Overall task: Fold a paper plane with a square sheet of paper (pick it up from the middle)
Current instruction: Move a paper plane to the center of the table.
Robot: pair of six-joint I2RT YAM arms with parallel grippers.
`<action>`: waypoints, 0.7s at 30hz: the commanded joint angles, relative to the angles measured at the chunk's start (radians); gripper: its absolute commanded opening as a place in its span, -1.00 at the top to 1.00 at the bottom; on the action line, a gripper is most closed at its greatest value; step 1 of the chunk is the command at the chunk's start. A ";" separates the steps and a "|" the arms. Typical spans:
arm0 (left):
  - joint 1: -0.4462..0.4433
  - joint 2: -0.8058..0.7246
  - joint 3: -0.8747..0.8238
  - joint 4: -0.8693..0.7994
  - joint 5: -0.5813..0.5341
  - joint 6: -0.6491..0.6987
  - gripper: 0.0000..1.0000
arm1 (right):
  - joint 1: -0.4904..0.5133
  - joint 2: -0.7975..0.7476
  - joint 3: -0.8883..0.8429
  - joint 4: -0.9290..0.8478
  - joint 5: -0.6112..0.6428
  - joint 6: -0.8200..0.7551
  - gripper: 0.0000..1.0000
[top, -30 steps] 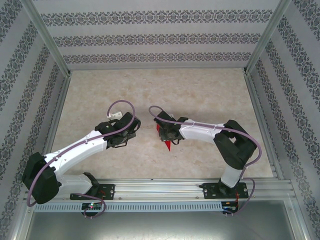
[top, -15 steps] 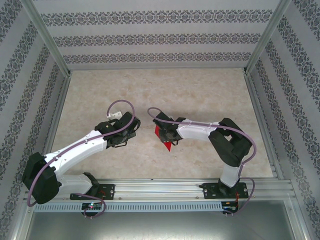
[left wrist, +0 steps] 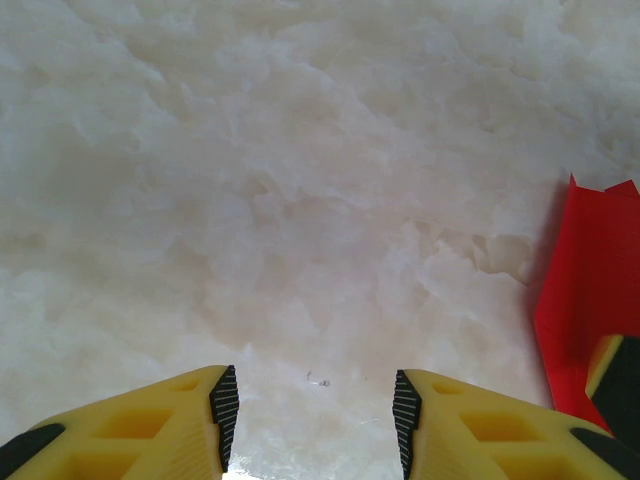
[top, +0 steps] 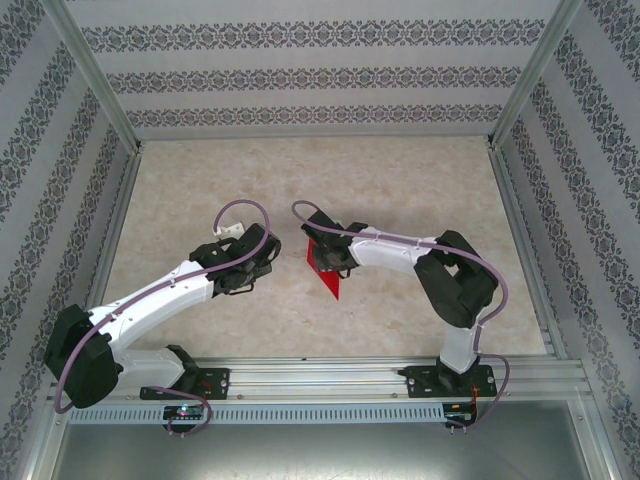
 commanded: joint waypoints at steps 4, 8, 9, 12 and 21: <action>0.014 -0.007 -0.005 0.003 -0.024 -0.009 0.04 | 0.001 0.083 0.019 -0.045 -0.004 0.026 0.47; 0.017 -0.004 -0.002 0.003 -0.024 -0.004 0.03 | 0.001 0.089 0.025 -0.056 0.008 0.036 0.48; 0.017 -0.003 -0.002 0.004 -0.024 -0.005 0.03 | 0.000 0.089 0.027 -0.055 0.009 0.036 0.48; 0.018 0.002 -0.001 0.007 -0.018 -0.004 0.03 | -0.007 0.094 0.040 -0.057 0.008 0.047 0.48; 0.020 0.005 0.001 0.008 -0.013 -0.006 0.03 | -0.043 0.123 0.082 -0.002 -0.078 0.157 0.47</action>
